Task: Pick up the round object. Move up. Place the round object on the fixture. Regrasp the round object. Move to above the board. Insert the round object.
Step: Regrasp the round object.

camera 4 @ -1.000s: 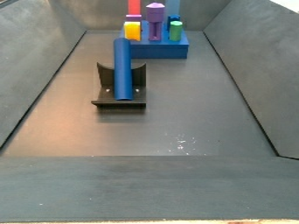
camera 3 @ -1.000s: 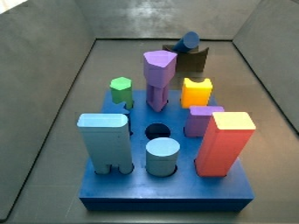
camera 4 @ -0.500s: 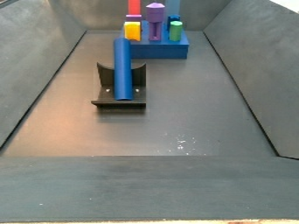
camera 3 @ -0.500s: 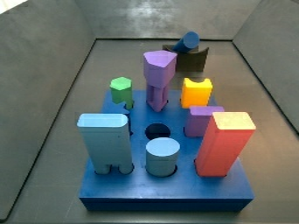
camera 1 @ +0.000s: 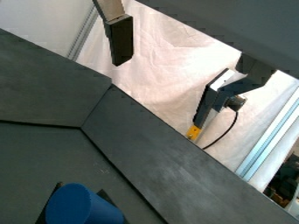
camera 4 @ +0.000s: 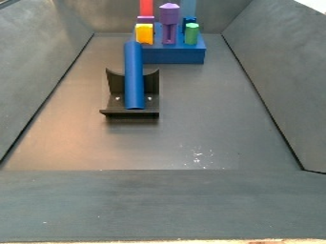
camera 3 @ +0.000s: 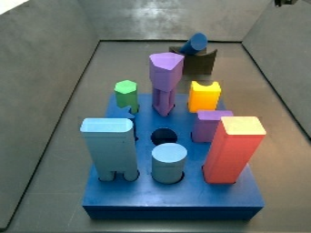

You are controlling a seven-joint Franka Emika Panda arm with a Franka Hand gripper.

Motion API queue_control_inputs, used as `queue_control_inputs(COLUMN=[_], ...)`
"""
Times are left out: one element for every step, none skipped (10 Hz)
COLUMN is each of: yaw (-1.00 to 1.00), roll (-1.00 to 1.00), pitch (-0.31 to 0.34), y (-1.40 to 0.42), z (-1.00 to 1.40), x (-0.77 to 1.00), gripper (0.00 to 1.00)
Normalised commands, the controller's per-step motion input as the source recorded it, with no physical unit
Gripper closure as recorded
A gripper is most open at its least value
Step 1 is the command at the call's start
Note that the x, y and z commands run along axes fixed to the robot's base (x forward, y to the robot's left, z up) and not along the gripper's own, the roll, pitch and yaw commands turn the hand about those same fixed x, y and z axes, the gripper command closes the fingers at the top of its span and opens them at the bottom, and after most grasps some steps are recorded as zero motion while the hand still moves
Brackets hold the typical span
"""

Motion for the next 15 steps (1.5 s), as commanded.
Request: queue_control_inputs(yaw=[0.19,0.17,0.15,0.13,0.11,0.08,0.05,0.03,0.00,-0.01,-0.02,-0.02,-0.02,0.00,0.00], roll=[0.15,0.15,0.14,0.11,0.09,0.08,0.08,0.07,0.07,0.08,0.08,0.07,0.08,0.08,0.00], pitch=[0.034,0.025,-0.014,-0.059,-0.079,-0.096,-0.099,-0.098,-0.082,-0.067,-0.058,-0.029,-0.010,0.001,0.000], y=[0.04,0.05,0.04,0.04,0.03,0.03,0.03,0.03,0.02,0.01,0.01,0.00,0.00,0.00,0.00], z=[-1.00,-1.00,-1.00,-1.00,-1.00,-1.00,-1.00,-1.00,-1.00,-0.88,-0.78,-0.56,-0.40,-0.20,0.00], x=[0.03,0.04,0.05,0.06,0.07,0.08,0.09,0.10,0.11,0.11,0.10,0.09,0.09,0.08,0.00], gripper=[0.00,0.00,0.00,0.00,0.00,0.00,0.00,0.00,0.00,0.00,0.00,0.00,0.00,0.00,1.00])
